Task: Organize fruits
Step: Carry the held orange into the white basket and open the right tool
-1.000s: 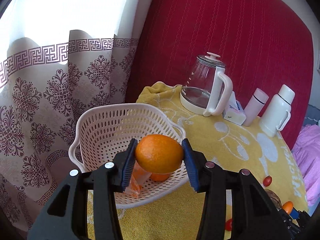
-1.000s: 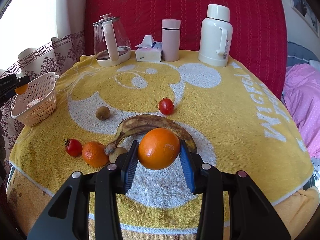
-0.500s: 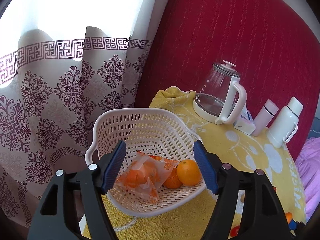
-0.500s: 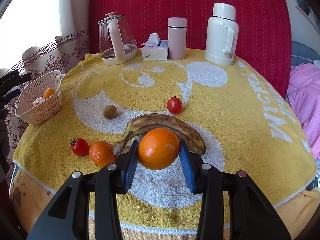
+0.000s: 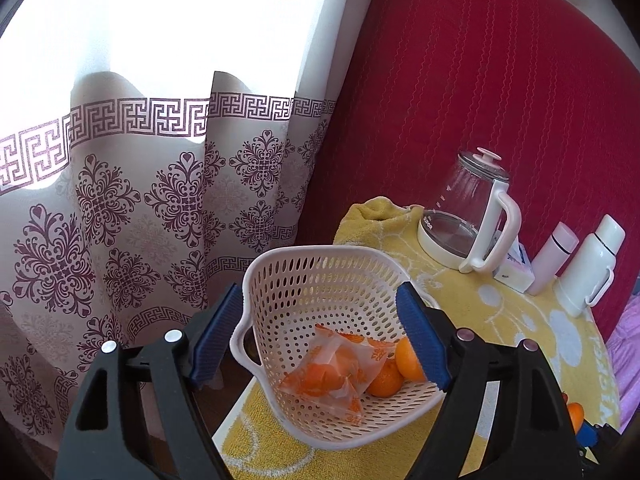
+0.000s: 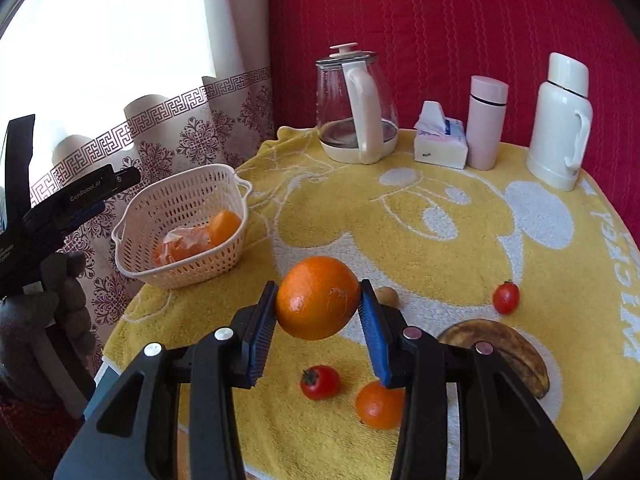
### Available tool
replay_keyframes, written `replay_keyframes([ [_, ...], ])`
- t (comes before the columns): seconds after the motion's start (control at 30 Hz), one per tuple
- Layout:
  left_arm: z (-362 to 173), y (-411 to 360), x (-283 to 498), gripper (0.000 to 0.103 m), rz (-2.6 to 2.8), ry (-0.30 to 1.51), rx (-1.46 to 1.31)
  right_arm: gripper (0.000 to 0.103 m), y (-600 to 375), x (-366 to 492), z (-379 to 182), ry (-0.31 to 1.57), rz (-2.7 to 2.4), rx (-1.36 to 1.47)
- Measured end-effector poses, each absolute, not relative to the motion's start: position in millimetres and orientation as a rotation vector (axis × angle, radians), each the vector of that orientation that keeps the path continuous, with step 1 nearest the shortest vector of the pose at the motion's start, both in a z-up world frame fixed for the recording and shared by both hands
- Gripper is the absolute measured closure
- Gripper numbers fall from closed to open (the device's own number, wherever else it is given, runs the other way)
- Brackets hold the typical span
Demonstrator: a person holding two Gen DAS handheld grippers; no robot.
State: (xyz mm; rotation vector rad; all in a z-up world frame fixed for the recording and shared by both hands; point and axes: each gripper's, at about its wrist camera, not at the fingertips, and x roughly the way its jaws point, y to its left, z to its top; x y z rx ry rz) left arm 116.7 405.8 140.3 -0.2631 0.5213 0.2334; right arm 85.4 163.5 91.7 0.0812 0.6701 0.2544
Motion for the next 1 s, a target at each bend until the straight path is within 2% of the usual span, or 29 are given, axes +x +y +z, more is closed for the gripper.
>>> replay_keyframes([
  [0.37, 145.7, 432.5, 113.3, 0.022, 0.278, 0.504, -0.316, 0.062, 261.4, 157.2, 116.9, 0.706, 0.438, 0.108],
  [0.43, 146.1, 437.3, 112.9, 0.022, 0.284, 0.502, -0.333, 0.056, 271.5, 165.4, 120.1, 0.694, 0.441, 0.116],
  [0.47, 146.0, 439.6, 112.8, 0.022, 0.285, 0.504, -0.342, 0.049, 274.0, 168.2, 121.2, 0.689, 0.438, 0.122],
  [1.0, 142.4, 423.3, 116.2, 0.021, 0.254, 0.521, -0.308, 0.049, 242.9, 145.8, 98.2, 0.712, 0.366, 0.139],
])
